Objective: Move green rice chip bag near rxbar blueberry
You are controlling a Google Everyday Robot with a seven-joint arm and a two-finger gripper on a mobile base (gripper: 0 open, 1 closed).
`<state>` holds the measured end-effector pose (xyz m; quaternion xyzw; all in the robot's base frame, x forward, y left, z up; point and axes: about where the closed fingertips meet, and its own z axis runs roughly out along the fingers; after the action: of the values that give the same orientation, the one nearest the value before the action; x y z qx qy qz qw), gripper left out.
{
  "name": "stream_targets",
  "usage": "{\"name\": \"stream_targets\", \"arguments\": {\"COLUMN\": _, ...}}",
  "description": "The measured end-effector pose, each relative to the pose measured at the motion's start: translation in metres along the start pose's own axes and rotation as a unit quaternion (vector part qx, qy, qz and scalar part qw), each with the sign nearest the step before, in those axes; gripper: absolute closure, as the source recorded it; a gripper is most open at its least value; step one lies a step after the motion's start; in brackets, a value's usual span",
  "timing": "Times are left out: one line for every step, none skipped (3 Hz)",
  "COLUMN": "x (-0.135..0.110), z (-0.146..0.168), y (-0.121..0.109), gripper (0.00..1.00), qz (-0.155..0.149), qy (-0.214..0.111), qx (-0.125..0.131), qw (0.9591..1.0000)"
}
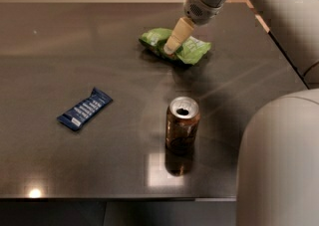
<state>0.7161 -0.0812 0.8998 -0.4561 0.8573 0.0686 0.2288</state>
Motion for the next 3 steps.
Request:
{"name": "stream_targets", "arguments": {"x": 0.005, "z": 0.018, "y": -0.005, "gripper": 0.00, "qz": -0.001, "qy": 0.017, "qx": -0.001, "qw": 0.9999}}
{"name": "stream_targets", "arguments": {"x": 0.012, "z": 0.030, "y": -0.008, "gripper": 0.00, "qz": -0.002, "qy": 0.033, "qx": -0.001, "qw": 0.9994}}
{"name": "stream_targets", "arguments": {"x": 0.015, "z": 0.035, "y": -0.011, "gripper": 0.18, "qz": -0.002, "qy": 0.039, "qx": 0.000, "qw": 0.9992}}
